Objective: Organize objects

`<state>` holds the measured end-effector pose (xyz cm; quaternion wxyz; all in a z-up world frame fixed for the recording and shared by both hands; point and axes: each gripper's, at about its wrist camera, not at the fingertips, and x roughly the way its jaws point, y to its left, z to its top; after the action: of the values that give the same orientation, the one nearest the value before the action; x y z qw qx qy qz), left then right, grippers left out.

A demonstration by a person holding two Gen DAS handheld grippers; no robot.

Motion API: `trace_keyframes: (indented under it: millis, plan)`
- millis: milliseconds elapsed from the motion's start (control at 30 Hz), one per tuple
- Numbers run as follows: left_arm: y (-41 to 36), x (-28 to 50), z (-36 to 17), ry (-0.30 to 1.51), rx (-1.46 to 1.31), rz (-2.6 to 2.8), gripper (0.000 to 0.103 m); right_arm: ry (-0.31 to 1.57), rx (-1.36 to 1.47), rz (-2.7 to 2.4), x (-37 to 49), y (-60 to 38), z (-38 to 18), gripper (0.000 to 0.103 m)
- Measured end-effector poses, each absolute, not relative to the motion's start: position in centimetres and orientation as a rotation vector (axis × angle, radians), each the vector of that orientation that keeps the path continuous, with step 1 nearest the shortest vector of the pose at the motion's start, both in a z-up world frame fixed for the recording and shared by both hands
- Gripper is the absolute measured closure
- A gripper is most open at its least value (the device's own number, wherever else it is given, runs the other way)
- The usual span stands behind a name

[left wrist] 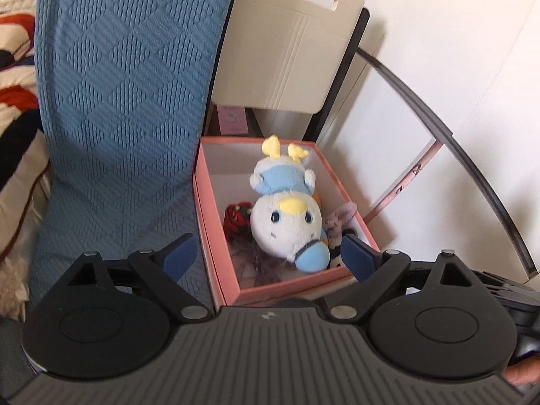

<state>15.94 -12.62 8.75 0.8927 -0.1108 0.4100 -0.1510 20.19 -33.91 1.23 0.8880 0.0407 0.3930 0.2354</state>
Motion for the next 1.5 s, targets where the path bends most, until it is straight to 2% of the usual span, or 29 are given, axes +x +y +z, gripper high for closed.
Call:
trace_keyframes:
  millis: [67, 400, 1500]
  plan:
    - [-12.6, 15.8, 8.3, 0.851, -0.233, -0.316, 0.008, 0.841, 0.104, 0.484, 20.4, -33.9, 0.4, 0.0]
    - [-12.6, 16.2, 6.7, 0.863, -0.246, -0.297, 0.008, 0.878, 0.094, 0.505, 20.6, -33.5, -0.7, 0.0]
    - [-12.7, 15.9, 7.0, 0.847, -0.232, -0.284, 0.008, 0.893, 0.07, 0.503, 20.7, -33.3, -0.7, 0.0]
